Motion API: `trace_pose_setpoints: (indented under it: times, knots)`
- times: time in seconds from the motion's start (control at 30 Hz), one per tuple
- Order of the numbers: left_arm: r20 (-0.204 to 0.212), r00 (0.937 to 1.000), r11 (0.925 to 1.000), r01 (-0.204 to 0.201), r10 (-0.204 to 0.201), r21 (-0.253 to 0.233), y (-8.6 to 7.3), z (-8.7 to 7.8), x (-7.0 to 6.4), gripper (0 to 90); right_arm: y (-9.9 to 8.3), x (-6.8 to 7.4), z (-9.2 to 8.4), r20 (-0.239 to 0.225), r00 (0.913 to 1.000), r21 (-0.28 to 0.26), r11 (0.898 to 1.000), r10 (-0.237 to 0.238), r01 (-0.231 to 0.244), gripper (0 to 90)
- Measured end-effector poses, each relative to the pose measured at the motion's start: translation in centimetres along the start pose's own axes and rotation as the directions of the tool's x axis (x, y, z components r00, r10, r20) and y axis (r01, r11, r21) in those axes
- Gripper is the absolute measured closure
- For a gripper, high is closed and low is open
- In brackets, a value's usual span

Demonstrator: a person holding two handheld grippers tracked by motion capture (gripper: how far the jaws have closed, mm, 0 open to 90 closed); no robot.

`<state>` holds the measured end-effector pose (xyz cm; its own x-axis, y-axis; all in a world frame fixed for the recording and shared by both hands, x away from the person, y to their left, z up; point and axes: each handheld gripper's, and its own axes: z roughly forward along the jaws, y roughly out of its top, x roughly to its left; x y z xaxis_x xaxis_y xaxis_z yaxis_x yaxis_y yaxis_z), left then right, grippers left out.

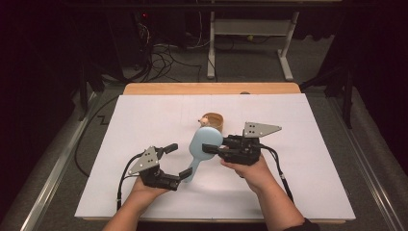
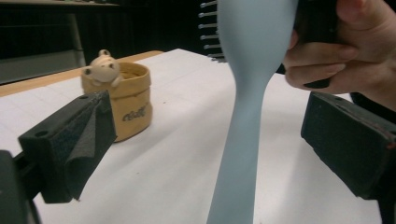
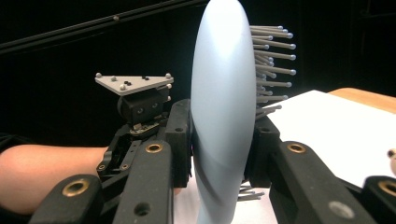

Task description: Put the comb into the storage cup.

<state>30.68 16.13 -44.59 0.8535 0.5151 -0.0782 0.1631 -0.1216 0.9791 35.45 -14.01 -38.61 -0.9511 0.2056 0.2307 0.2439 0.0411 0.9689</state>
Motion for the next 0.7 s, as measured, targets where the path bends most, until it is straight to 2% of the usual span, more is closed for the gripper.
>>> trace_pose_setpoints:
  times: [0.37, 0.7]
  knots:
    - [-0.068, 0.9977, 0.9997, -0.001, 0.002, 0.023, 0.0, -0.8, 0.7, 3.1, 0.0, 0.2, -1.3, 0.094, 0.9948, -0.034, 0.999, -0.037, 0.041, 69.3]
    - [-0.122, 0.9923, 0.9994, 0.025, -0.022, 0.023, -0.5, -1.6, 1.6, 3.1, 0.1, 0.5, -3.1, 0.177, 0.9823, -0.048, 0.996, -0.061, 0.071, 69.2]
